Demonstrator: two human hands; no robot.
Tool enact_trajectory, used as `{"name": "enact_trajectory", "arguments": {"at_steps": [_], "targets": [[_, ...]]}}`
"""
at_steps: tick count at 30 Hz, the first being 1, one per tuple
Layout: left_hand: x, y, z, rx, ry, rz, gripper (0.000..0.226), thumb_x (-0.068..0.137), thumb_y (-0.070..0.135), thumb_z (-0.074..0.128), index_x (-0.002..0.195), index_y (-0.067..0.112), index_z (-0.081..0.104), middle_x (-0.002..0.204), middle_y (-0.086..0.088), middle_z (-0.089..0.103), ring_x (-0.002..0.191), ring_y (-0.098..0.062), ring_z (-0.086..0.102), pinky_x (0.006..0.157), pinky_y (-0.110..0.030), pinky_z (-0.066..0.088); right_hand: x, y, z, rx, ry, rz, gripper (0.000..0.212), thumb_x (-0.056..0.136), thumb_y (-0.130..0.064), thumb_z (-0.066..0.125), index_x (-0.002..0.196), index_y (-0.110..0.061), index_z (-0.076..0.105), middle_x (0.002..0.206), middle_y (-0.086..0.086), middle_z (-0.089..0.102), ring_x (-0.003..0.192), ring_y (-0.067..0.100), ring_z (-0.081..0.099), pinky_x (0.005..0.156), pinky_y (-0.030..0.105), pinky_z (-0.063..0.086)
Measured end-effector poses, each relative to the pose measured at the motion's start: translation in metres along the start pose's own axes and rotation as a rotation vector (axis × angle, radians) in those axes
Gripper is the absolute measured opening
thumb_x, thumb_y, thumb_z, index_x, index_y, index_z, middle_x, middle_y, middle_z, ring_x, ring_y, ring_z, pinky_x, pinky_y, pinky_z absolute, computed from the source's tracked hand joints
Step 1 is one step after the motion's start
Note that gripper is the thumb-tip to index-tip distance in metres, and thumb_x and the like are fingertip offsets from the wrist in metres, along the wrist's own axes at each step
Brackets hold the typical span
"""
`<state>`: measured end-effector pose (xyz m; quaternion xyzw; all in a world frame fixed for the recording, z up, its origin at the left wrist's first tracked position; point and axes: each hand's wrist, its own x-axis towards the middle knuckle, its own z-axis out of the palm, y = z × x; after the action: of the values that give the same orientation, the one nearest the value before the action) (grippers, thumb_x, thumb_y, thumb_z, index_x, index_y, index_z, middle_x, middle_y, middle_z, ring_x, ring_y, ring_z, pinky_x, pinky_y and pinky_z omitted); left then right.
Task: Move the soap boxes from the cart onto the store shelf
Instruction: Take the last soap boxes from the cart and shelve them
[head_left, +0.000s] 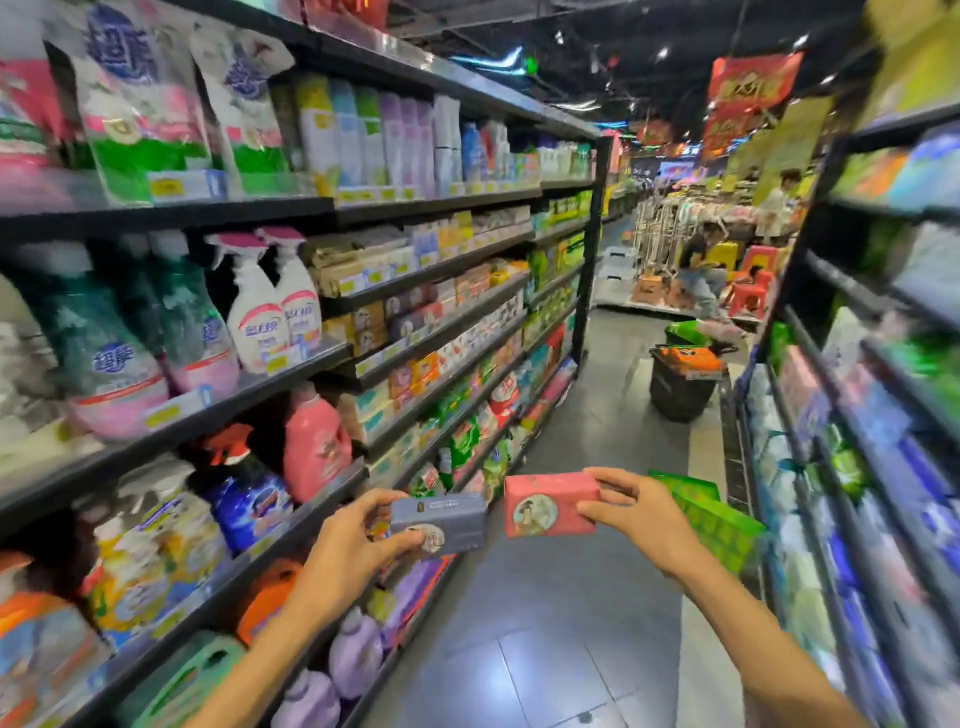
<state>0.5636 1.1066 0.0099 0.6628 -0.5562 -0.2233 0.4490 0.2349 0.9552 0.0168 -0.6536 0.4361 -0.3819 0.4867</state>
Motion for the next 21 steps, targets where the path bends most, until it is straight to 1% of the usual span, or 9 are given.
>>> {"name": "enact_trajectory", "arguments": {"at_steps": [2,4,6,9,11,15,18,19,21], "targets": [[0.032,0.013,0.025,-0.019,-0.023,0.020,0.036,0.075,0.028,0.088,0.106,0.031,0.069,0.098,0.017,0.076,0.089,-0.002,0.072,0.087,-0.037,0.058,0.017,-0.001,-0.031,0.017,0.042,-0.006,0.049,0.074,0.004,0.081,0.118,-0.008,0.066,0.105,0.004,0.075,0.092,0.004,0.071,0.078,0.018,0.056],[0.066,0.022,0.048,-0.040,-0.045,0.042,0.039,0.075,0.036,0.088,0.108,0.031,0.069,0.101,0.013,0.076,0.093,-0.006,0.073,0.087,-0.043,0.059,0.036,0.001,-0.059,0.036,0.084,-0.006,0.048,0.074,0.008,0.079,0.118,-0.008,0.065,0.104,0.007,0.074,0.085,0.000,0.070,0.073,0.015,0.055],[0.101,0.028,0.068,-0.048,-0.066,0.056,0.041,0.073,0.044,0.087,0.109,0.034,0.069,0.103,0.012,0.076,0.093,-0.009,0.073,0.084,-0.044,0.060,0.060,0.007,-0.083,0.053,0.112,-0.002,0.047,0.075,0.008,0.078,0.116,-0.010,0.066,0.100,0.004,0.074,0.083,-0.003,0.069,0.072,0.013,0.054],[0.158,0.033,0.098,-0.067,-0.080,0.083,0.038,0.074,0.042,0.086,0.107,0.036,0.068,0.104,0.012,0.075,0.096,-0.008,0.072,0.087,-0.045,0.059,0.101,0.020,-0.114,0.047,0.145,-0.002,0.046,0.076,0.004,0.079,0.116,-0.012,0.067,0.094,-0.003,0.077,0.086,0.000,0.071,0.077,0.016,0.056],[0.197,0.033,0.117,-0.066,-0.089,0.100,0.036,0.076,0.037,0.087,0.107,0.034,0.069,0.105,0.011,0.075,0.098,-0.007,0.071,0.088,-0.043,0.058,0.133,0.028,-0.130,0.054,0.165,-0.001,0.045,0.076,0.004,0.078,0.115,-0.014,0.067,0.094,-0.005,0.077,0.087,0.000,0.071,0.077,0.015,0.055],[0.278,0.032,0.145,-0.105,-0.105,0.127,0.036,0.078,0.031,0.086,0.109,0.033,0.069,0.104,0.011,0.076,0.091,-0.010,0.074,0.081,-0.041,0.061,0.207,0.037,-0.152,0.074,0.193,-0.007,0.048,0.075,0.007,0.077,0.120,-0.007,0.065,0.097,0.004,0.077,0.088,0.007,0.072,0.074,0.016,0.055],[0.339,0.037,0.157,-0.118,-0.088,0.137,0.033,0.079,0.024,0.086,0.107,0.026,0.069,0.100,0.006,0.077,0.073,-0.009,0.075,0.065,-0.024,0.058,0.271,0.039,-0.161,0.069,0.196,-0.021,0.050,0.077,0.008,0.075,0.124,-0.003,0.061,0.104,0.012,0.076,0.091,0.011,0.072,0.075,0.017,0.056],[0.358,0.040,0.159,-0.124,-0.094,0.150,0.032,0.080,0.022,0.085,0.108,0.024,0.069,0.100,0.004,0.077,0.073,-0.011,0.075,0.063,-0.022,0.056,0.293,0.038,-0.164,0.073,0.193,-0.029,0.050,0.078,0.008,0.075,0.125,-0.002,0.061,0.105,0.012,0.075,0.093,0.013,0.072,0.075,0.018,0.056],[0.395,0.042,0.162,-0.110,-0.086,0.170,0.032,0.080,0.029,0.085,0.108,0.028,0.068,0.104,0.010,0.076,0.086,-0.010,0.075,0.068,-0.028,0.057,0.333,0.035,-0.166,0.070,0.180,-0.048,0.051,0.079,0.006,0.075,0.127,-0.004,0.060,0.107,0.009,0.076,0.099,0.014,0.071,0.078,0.018,0.055]]}}
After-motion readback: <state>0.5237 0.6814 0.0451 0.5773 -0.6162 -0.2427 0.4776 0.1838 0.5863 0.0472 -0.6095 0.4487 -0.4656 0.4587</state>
